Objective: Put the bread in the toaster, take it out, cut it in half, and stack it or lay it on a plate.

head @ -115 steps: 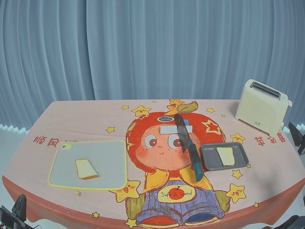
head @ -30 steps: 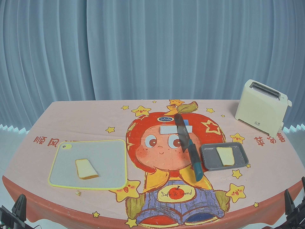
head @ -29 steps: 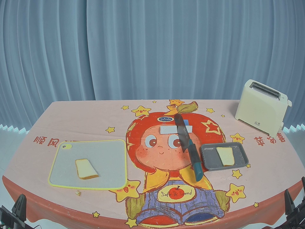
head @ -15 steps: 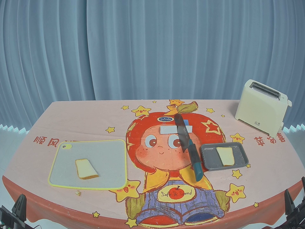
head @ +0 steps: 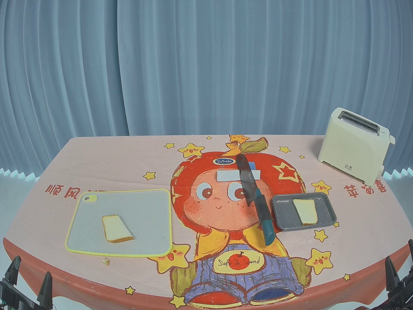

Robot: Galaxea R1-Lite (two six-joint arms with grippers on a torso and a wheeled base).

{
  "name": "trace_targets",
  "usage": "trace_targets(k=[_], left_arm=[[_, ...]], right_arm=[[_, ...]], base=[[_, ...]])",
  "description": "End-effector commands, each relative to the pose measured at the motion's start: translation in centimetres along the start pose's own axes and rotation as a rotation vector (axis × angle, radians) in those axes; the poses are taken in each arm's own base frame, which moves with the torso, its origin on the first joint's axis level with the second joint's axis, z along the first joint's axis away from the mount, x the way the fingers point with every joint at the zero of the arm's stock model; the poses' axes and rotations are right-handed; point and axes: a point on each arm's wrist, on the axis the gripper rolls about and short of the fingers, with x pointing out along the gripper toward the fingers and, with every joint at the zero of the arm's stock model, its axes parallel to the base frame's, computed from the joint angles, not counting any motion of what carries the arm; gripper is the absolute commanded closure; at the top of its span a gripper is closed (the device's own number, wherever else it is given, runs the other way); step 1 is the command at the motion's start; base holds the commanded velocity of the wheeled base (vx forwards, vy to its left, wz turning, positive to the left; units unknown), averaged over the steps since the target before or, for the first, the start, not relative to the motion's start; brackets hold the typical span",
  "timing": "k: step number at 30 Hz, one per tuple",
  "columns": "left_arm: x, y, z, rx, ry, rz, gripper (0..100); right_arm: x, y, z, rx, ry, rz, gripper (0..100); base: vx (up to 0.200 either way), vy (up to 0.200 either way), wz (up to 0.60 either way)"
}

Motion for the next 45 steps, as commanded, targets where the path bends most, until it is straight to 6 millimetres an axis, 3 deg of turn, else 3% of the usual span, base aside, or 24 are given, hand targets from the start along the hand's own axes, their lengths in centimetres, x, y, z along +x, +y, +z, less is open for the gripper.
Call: trace_targets(k=[1,35,36,39,45], left_arm=[[0.0,0.0,-0.5,0.0,0.002,-0.002,0],[0.0,0.0,-0.3,0.005,-0.018,-0.006,0],[0.0,0.0,-0.1,-0.007,-0.041,-0.011,0],[-0.6,0.0,2.8,-0.048,-0.333,-0.009,0],[-0.5,0.0,2.6,-0.037,-0.307,0.015,0]], right_arm=[[0.0,0.0,-0.4,0.0,-0.001,0.001,0],[0.0,0.0,-0.4,0.0,-0.001,0.0,0],[0.0,0.0,-0.4,0.0,-0.001,0.001,0],[0.0,0.0,-0.4,0.0,-0.001,0.001,0],[0.0,0.0,-0.4,0.0,-0.001,0.001,0]], base=[[0.0,0.0,0.0],[0.0,0.0,0.0],[0.0,0.0,0.0],[0.0,0.0,0.0],[0.0,0.0,0.0]])
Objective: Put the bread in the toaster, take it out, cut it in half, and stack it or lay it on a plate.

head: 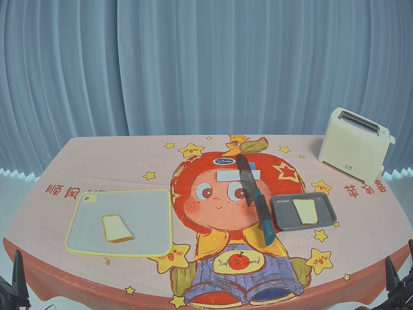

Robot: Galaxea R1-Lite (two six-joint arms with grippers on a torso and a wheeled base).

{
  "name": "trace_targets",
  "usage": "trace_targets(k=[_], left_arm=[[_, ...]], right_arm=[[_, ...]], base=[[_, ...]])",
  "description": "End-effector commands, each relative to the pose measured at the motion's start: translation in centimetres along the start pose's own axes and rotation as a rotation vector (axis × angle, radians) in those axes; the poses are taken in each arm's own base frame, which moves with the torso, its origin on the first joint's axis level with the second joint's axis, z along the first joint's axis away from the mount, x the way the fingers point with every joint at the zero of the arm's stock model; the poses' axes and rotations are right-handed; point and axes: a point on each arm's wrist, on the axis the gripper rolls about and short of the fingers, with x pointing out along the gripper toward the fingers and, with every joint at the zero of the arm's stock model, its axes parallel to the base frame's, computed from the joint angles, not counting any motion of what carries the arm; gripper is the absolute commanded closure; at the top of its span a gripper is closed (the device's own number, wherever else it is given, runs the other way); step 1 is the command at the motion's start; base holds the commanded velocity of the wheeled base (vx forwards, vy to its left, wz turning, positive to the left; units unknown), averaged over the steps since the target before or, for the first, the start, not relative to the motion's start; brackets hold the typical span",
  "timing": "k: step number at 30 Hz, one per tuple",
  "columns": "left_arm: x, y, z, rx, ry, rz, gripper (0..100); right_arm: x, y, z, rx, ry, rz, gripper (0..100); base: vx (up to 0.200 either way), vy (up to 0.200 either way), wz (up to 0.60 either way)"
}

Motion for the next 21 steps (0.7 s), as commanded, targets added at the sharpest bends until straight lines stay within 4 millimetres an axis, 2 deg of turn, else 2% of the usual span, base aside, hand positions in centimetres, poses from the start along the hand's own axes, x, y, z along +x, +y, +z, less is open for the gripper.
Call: trace_targets(k=[1,10,16,21], left_arm=[[-0.2,0.1,-0.6,-0.005,0.008,0.017,0],[-0.1,0.0,-0.4,0.03,-0.007,-0.006,0],[2.7,-0.1,1.1,0.034,0.029,-0.04,0],[4.4,-0.2,1.4,0.036,0.08,-0.056,0]], right_arm=[[0.0,0.0,-0.4,0.0,-0.002,0.001,0],[0.0,0.0,-0.4,0.0,-0.002,0.0,0],[0.0,0.0,-0.4,0.0,-0.002,0.0,0],[0.0,0.0,-0.4,0.0,-0.002,0.0,0]], base=[[0.0,0.0,0.0],[0.0,0.0,0.0],[0.0,0.0,0.0],[0.0,0.0,0.0]])
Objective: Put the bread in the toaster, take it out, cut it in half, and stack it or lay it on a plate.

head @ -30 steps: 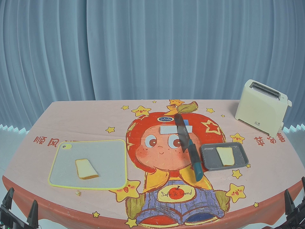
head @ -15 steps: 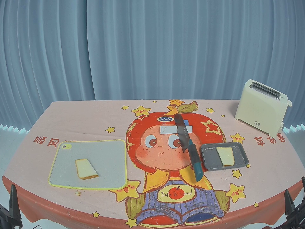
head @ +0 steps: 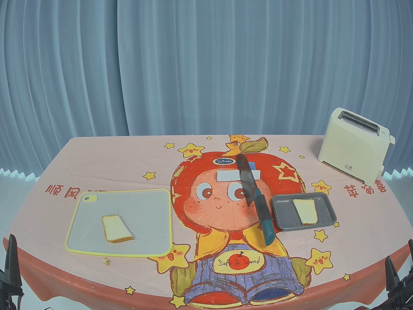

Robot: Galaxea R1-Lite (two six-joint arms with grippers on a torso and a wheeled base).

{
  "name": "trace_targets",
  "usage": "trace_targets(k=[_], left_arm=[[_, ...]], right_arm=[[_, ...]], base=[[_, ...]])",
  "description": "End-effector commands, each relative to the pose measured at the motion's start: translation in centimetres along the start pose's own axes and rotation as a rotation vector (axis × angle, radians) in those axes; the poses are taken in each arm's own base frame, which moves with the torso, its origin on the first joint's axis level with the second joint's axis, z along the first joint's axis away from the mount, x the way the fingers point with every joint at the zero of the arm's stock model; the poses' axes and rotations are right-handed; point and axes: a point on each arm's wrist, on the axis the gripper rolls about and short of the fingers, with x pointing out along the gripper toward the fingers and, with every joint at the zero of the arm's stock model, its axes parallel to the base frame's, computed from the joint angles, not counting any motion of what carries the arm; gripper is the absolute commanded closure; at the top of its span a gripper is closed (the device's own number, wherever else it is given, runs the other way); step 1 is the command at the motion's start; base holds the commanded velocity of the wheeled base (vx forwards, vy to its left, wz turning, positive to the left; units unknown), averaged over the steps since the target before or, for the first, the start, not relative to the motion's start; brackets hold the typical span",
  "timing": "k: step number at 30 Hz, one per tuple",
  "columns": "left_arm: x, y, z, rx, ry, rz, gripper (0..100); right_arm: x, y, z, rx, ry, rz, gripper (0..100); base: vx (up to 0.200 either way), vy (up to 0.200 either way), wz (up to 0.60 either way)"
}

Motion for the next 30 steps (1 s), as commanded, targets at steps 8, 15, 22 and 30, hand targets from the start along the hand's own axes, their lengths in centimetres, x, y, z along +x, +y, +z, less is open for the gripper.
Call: trace_targets(k=[8,15,22,30], left_arm=[[4.2,-0.1,-1.5,-0.032,0.278,-0.113,0],[6.1,-0.2,-0.9,-0.058,0.441,-0.164,0],[6.6,-0.1,2.4,-0.072,0.625,-0.154,0],[5.4,-0.1,4.1,-0.094,0.88,-0.148,0]], right_arm=[[0.0,0.0,-0.4,0.0,-0.002,0.002,0],[0.0,0.0,-0.4,0.0,-0.002,0.0,0],[0.0,0.0,-0.4,0.0,-0.002,0.0,0],[0.0,0.0,-0.4,0.0,-0.002,0.002,0]], base=[[0.0,0.0,0.0],[0.0,0.0,0.0],[0.0,0.0,0.0],[0.0,0.0,0.0]])
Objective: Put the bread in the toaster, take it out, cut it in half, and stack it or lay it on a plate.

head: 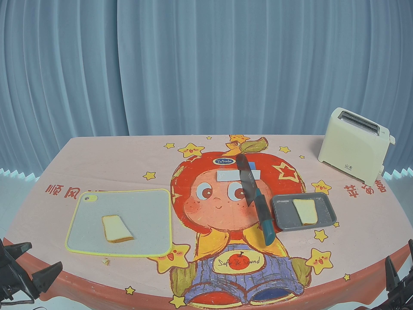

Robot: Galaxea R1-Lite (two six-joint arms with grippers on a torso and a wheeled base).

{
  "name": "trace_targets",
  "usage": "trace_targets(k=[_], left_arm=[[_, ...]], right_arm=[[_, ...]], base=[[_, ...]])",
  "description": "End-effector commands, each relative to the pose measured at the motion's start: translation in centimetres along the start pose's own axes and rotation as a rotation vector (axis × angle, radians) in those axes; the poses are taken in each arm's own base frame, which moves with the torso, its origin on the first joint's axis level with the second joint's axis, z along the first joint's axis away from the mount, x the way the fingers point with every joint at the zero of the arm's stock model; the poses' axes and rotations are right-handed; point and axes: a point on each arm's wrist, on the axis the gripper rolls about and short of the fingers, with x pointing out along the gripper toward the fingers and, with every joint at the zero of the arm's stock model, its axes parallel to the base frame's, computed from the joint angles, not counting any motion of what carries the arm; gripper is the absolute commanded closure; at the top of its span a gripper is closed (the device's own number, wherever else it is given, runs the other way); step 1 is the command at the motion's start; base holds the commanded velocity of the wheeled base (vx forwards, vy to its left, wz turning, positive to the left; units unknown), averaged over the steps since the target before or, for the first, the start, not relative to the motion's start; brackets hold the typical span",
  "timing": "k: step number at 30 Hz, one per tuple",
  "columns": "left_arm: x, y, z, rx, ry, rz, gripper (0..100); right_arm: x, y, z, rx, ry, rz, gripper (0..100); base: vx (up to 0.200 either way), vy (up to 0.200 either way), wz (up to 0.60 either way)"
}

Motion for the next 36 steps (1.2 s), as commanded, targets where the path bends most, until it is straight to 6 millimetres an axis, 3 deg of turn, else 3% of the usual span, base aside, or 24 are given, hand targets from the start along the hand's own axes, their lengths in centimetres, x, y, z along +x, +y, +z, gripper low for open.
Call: trace_targets(k=[1,7,14,25,36], left_arm=[[-1.9,-0.3,2.0,-0.013,0.08,0.0,0],[-1.6,-0.3,2.1,-0.049,0.281,-0.001,0],[-0.1,0.0,2.6,-0.062,0.364,-0.004,0],[2.8,0.6,4.3,-0.073,0.369,0.006,0],[3.4,1.0,4.8,-0.009,0.354,0.128,0]], right_arm=[[0.0,0.0,-0.4,0.0,-0.002,0.002,0],[0.0,0.0,-0.4,0.0,-0.002,0.0,0],[0.0,0.0,-0.4,0.0,-0.002,0.0,0],[0.0,0.0,-0.4,0.0,-0.002,0.0,0],[0.0,0.0,-0.4,0.0,-0.002,0.0,0]], base=[[0.0,0.0,0.0],[0.0,0.0,0.0],[0.0,0.0,0.0],[0.0,0.0,0.0],[0.0,0.0,0.0]])
